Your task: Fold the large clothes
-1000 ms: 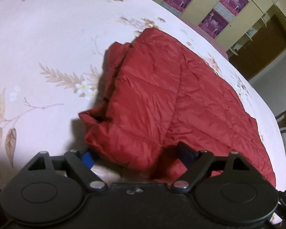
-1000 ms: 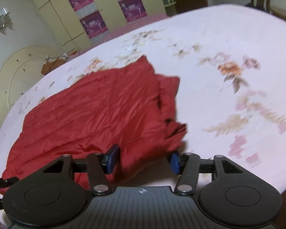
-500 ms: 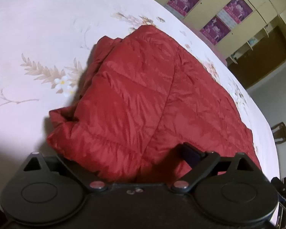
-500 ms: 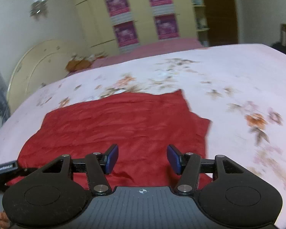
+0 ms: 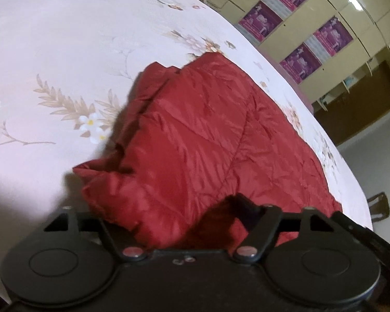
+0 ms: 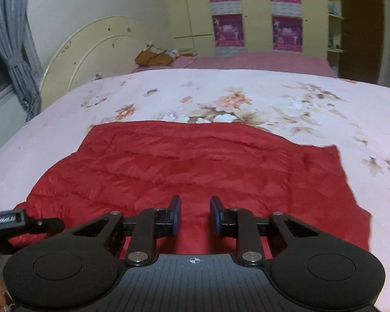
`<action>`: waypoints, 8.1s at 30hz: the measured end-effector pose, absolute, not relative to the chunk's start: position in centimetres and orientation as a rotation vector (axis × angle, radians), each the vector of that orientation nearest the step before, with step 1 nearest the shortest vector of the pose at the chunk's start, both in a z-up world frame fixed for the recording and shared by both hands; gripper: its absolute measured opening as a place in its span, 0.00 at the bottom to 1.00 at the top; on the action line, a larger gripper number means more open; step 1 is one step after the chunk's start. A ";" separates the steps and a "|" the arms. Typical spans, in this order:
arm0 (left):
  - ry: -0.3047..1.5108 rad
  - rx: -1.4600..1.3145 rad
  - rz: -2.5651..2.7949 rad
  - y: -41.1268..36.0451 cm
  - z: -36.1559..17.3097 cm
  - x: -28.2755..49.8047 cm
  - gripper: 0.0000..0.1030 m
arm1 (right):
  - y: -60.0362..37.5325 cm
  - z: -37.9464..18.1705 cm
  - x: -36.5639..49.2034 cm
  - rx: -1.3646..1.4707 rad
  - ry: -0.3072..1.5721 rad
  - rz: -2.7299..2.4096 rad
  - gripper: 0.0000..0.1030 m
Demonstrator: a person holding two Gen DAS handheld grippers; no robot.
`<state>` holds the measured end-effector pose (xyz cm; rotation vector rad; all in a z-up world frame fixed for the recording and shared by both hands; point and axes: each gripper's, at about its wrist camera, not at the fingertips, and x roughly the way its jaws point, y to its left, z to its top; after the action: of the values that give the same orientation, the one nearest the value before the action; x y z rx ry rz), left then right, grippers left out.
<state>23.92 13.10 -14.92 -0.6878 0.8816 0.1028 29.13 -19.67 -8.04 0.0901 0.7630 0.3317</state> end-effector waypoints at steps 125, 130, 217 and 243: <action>0.847 -0.027 -0.490 -9.6 -13.9 32.8 0.83 | -36.5 -11.6 15.7 0.372 0.888 -0.213 0.00; 0.851 0.011 -0.488 -10.7 -13.3 32.6 0.83 | -38.8 -8.1 15.8 0.387 0.773 -0.260 0.00; 0.954 0.082 -0.568 -10.9 -12.0 31.4 0.84 | -33.3 -8.0 22.0 0.210 0.821 0.059 0.51; 1.006 -0.065 -0.465 -10.3 -11.2 36.0 0.90 | -38.8 -7.2 25.2 0.346 0.820 0.048 0.81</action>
<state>36.00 -10.26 -11.21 -0.0654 1.0058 -0.4648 25.20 -38.79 -7.19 0.3457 0.8201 0.0477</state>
